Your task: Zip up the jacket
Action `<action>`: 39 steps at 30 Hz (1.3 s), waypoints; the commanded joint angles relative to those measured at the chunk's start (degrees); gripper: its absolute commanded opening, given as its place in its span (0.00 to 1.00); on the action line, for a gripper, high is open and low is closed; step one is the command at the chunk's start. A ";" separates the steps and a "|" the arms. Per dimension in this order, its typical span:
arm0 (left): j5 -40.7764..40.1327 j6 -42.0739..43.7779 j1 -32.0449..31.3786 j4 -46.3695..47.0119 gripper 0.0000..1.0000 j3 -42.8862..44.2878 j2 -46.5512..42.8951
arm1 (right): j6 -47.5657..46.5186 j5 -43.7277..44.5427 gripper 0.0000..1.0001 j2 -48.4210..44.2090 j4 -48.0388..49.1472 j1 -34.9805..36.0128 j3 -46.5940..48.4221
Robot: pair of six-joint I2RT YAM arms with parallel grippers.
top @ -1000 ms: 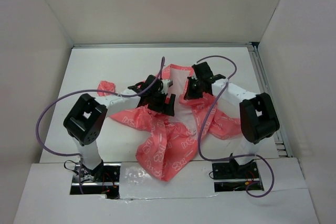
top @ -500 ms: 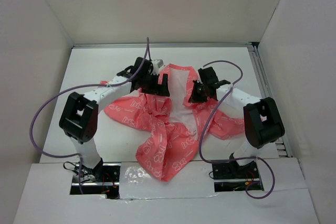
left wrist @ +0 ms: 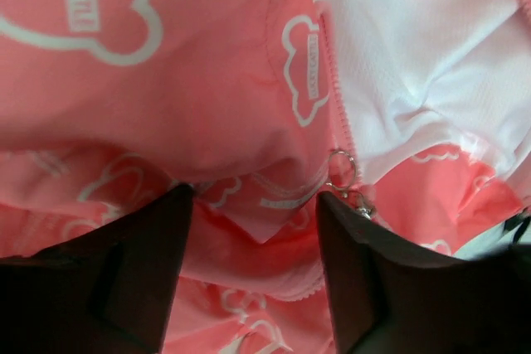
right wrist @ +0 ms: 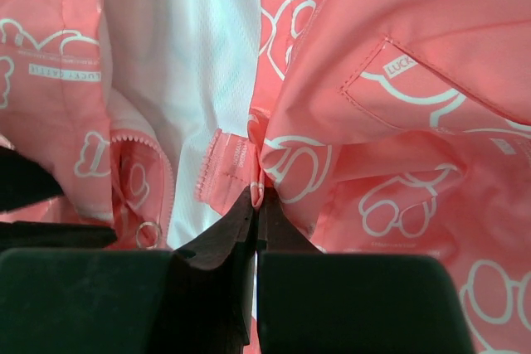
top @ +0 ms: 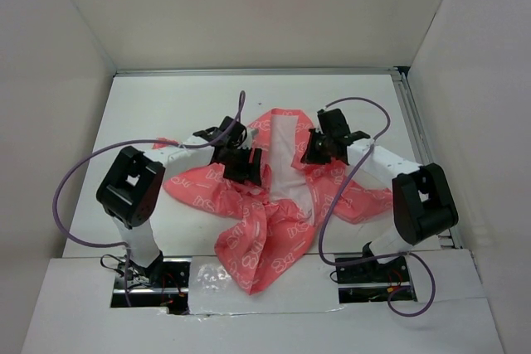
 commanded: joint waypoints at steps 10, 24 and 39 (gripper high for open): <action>4.04 -1.25 3.64 -3.19 0.00 19.04 1.14 | -2.54 -5.15 0.00 -2.59 -2.10 -0.18 2.93; 10.16 0.59 9.10 0.36 0.08 24.49 3.76 | 1.49 -4.66 0.00 -1.72 -7.12 -1.68 17.53; 6.25 0.42 4.35 -11.10 0.87 24.26 6.23 | 3.08 -1.84 0.00 -0.48 -9.23 -2.47 14.54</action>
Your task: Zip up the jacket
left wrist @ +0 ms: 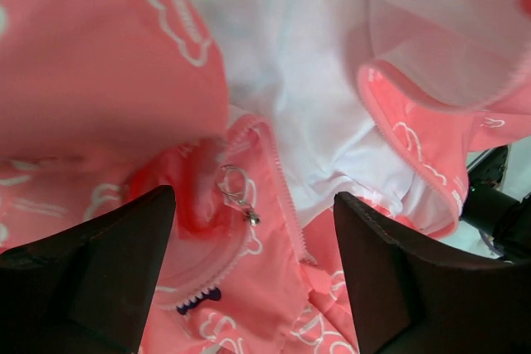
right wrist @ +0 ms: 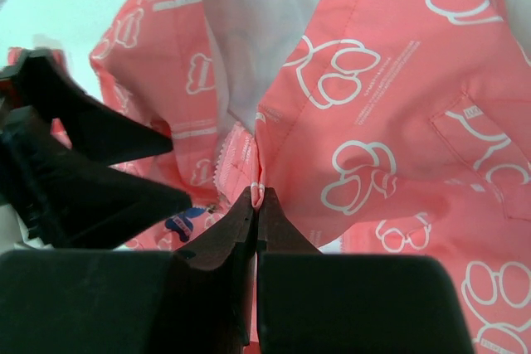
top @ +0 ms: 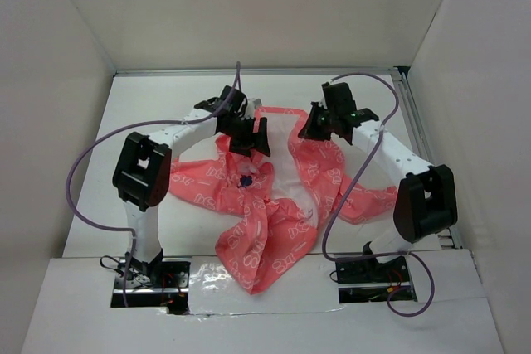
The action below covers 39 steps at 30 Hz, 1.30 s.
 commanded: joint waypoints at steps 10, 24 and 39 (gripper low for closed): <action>-10.51 1.08 -1.58 -17.46 0.94 2.52 -3.36 | -0.31 -1.91 0.01 -2.97 -1.21 -0.88 -4.47; 0.12 -3.58 -1.05 -5.95 0.55 -8.14 -4.51 | -0.40 0.19 0.03 -1.30 -1.47 3.69 -7.28; 2.41 -6.91 3.25 -8.67 0.99 -6.39 -11.99 | 0.48 2.13 0.32 1.43 -3.22 3.69 -5.54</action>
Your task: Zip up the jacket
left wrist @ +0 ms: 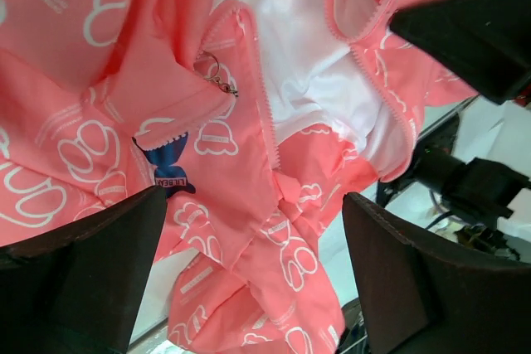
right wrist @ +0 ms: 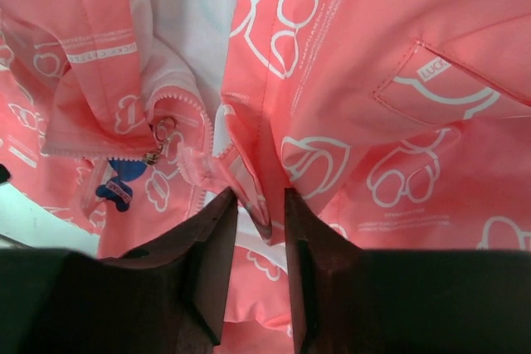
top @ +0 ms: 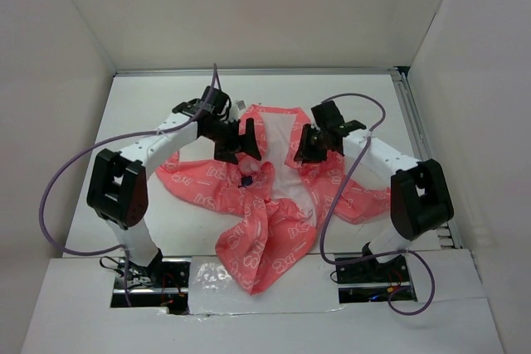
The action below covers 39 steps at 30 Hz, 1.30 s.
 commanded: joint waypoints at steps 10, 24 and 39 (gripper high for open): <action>0.24 -6.26 2.80 -5.38 0.99 7.48 12.07 | 0.16 1.54 0.72 -2.89 -3.17 1.03 4.71; 9.90 -3.11 2.98 4.18 0.00 0.92 3.66 | 0.94 -6.97 0.73 -7.72 -4.42 4.89 8.76; 16.15 -13.64 3.16 35.48 0.00 -12.98 -15.60 | 12.95 -28.94 0.74 -11.41 14.39 1.83 -0.19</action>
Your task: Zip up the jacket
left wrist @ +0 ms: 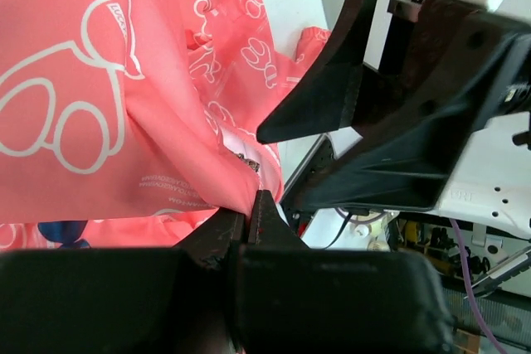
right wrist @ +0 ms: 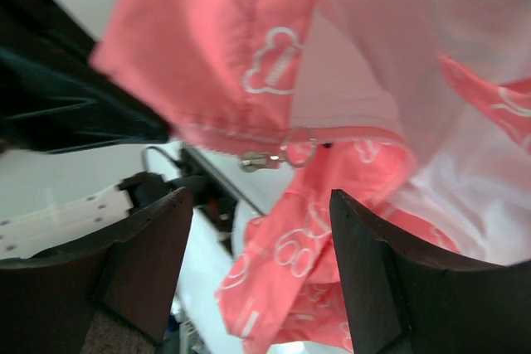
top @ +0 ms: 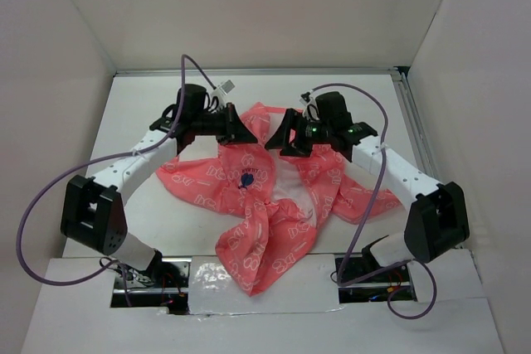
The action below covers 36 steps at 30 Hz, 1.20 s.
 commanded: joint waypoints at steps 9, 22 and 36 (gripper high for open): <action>-3.36 -8.86 -1.68 14.68 0.00 -7.25 -6.37 | 15.14 -11.74 0.77 -0.98 15.07 -2.25 -5.04; -17.62 -10.98 -7.31 15.28 0.00 -7.86 -9.99 | 32.46 -8.14 0.76 -1.95 21.39 -2.42 -10.94; -16.74 -10.72 -9.24 19.24 0.00 -12.78 -13.50 | 42.84 -5.41 0.70 -1.42 25.89 -3.04 -10.94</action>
